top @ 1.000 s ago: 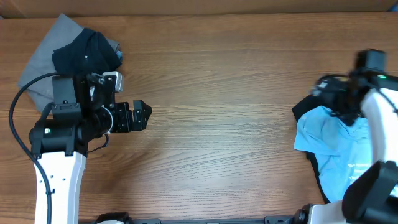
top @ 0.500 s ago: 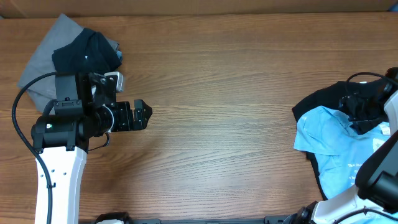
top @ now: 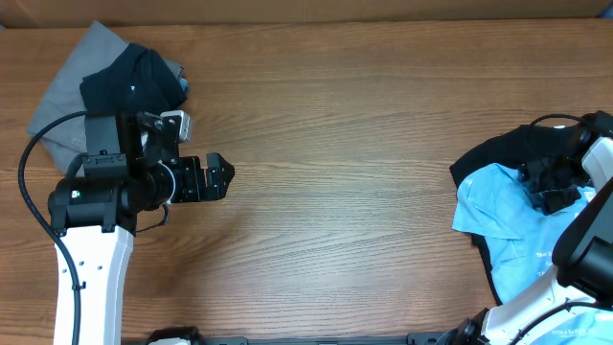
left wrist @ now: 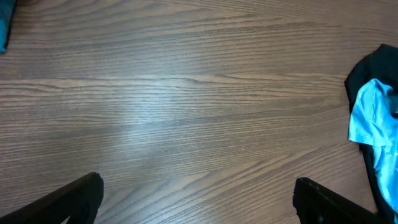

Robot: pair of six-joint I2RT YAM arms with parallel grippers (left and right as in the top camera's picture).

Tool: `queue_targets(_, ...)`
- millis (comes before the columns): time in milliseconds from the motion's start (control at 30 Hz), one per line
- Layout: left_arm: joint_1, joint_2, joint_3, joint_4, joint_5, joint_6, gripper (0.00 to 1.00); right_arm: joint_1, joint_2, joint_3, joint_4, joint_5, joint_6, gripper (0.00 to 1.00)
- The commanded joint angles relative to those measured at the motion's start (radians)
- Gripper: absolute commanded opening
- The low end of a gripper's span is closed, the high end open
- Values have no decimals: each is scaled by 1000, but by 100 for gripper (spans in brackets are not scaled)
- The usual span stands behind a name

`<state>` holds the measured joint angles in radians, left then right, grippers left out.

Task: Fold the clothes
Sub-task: 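Reach the right gripper to the light-blue T-shirt edge and grasp it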

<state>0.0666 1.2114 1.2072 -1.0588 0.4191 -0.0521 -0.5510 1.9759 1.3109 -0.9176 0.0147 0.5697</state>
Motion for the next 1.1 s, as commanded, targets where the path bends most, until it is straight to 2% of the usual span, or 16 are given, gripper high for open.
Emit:
queue_targets(0, -5, 4, 24, 0, 19, 11, 100, -11, 3, 24, 8, 45, 8, 49)
queue_targets(67, -5, 4, 24, 0, 19, 11, 100, -21, 1, 35, 8, 44, 7, 31)
queue_targets(100, -5, 4, 24, 0, 19, 11, 100, -24, 0, 42, 3, 44, 7, 28)
queue_targets(267, -5, 4, 24, 0, 19, 11, 100, -33, -28, 103, -43, 31, -28, 27)
queue_targets(433, -5, 4, 24, 1, 19, 11, 100, -33, -64, 129, -46, -27, -90, 4)
queue_targets(733, -5, 4, 24, 0, 19, 11, 100, -21, -172, 201, -18, -392, -370, 4)
queue_targets(833, -5, 4, 24, -3, 19, 11, 100, 18, -225, 255, -33, -455, -428, 4)
queue_targets(1000, -5, 4, 25, -4, 19, 11, 100, 207, -338, 354, -30, -501, -447, 4)
queue_targets(1067, -5, 3, 32, -5, 19, 6, 100, 353, -366, 397, -12, -522, -441, 4)
